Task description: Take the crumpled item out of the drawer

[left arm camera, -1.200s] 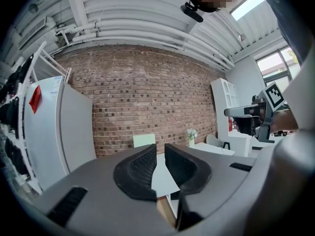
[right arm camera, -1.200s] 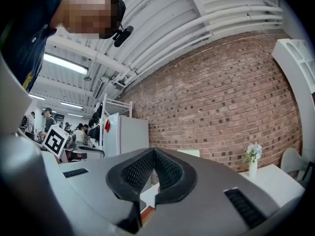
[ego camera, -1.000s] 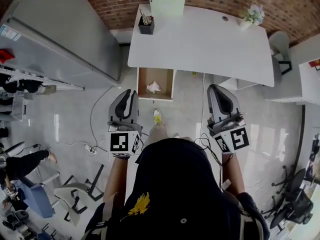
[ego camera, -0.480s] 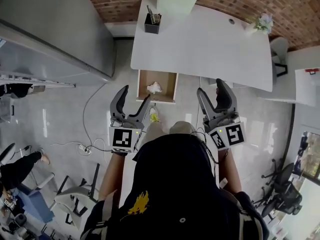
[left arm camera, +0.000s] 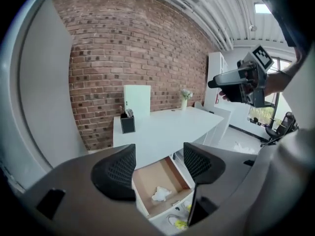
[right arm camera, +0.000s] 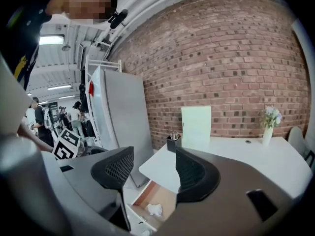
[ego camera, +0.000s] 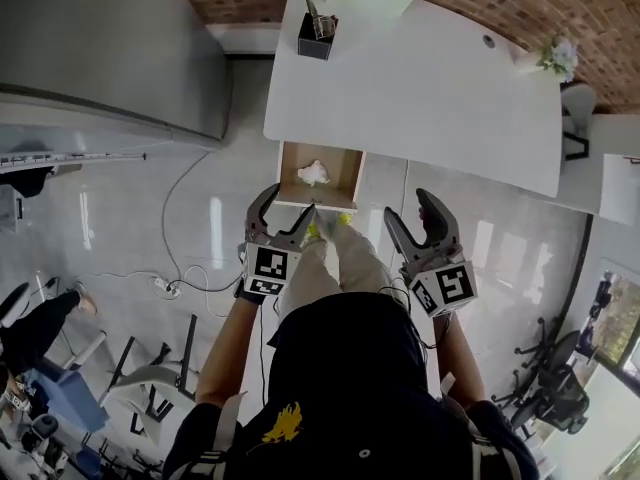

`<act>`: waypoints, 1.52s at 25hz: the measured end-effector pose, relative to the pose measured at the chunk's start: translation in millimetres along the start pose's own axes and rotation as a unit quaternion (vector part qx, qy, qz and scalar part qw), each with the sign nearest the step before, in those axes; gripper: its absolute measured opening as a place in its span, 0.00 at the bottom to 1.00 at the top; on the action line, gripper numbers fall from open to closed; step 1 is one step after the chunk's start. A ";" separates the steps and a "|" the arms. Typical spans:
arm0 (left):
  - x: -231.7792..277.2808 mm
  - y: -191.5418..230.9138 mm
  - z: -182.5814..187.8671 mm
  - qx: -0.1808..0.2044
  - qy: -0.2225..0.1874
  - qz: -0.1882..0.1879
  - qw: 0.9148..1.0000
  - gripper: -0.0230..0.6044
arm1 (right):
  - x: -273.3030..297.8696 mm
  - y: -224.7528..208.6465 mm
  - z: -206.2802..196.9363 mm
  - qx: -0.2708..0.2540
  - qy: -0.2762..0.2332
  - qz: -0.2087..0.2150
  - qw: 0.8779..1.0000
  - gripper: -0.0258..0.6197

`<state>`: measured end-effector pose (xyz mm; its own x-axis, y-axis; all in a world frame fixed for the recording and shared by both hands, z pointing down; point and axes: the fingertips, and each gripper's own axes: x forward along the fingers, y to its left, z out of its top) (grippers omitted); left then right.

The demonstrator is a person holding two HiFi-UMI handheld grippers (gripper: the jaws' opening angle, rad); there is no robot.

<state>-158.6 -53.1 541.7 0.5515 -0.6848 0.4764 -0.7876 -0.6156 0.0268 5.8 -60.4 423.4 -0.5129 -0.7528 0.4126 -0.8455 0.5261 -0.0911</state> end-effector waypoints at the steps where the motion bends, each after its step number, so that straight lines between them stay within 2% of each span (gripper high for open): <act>1: 12.6 -2.5 -18.0 -0.005 0.016 0.002 1.000 0.54 | 6.8 -4.9 -12.8 0.005 0.018 0.004 1.000 0.49; 5: 56.5 -17.5 -85.9 -0.046 0.076 -0.005 0.996 0.54 | 31.3 -24.0 -71.6 0.036 0.074 0.018 0.996 0.49; 11: 134.9 -27.3 -180.0 -0.045 0.137 -0.021 0.989 0.54 | 89.3 -45.7 -179.8 0.072 0.121 0.026 0.990 0.49; 15: 180.2 -36.1 -247.6 -0.069 0.165 -0.028 0.983 0.54 | 128.7 -48.7 -254.9 0.068 0.133 0.032 0.988 0.49; 21: 228.0 -34.4 -310.6 -0.087 0.202 -0.034 0.975 0.54 | 188.4 -45.7 -345.3 0.052 0.163 0.039 0.984 0.47; 23: 243.4 -33.7 -324.4 -0.108 0.212 -0.034 0.971 0.54 | 205.7 -44.5 -366.2 0.050 0.172 0.038 0.983 0.47; 26: 267.1 -30.6 -345.0 -0.145 0.232 -0.026 0.962 0.54 | 227.2 -51.9 -402.2 0.062 0.186 0.013 0.981 0.46; 28: 281.8 -27.1 -360.1 -0.154 0.249 -0.020 0.956 0.54 | 237.6 -58.5 -425.2 0.078 0.198 -0.003 0.977 0.46; 31: 298.5 -32.5 -385.1 -0.164 0.286 -0.039 0.943 0.54 | 245.5 -63.0 -450.1 0.091 0.215 -0.016 0.972 0.46; 34: 307.3 -45.4 -414.9 -0.189 0.335 -0.071 0.920 0.54 | 244.2 -62.9 -462.1 0.108 0.222 -0.026 0.969 0.45; 36: 316.6 -43.5 -423.8 -0.216 0.356 -0.072 0.906 0.55 | 241.3 -59.0 -463.7 0.116 0.222 -0.025 0.968 0.45; 38: 324.4 -37.7 -424.0 -0.222 0.378 -0.069 0.896 0.56 | 236.7 -55.9 -464.4 0.119 0.221 -0.023 0.968 0.45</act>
<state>-66.6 -86.7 1067.8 0.4404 -0.0498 0.8964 -0.8504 -0.3432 0.3987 0.6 -84.2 947.0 -0.4046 -0.5037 0.7633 -0.9033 0.3501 -0.2478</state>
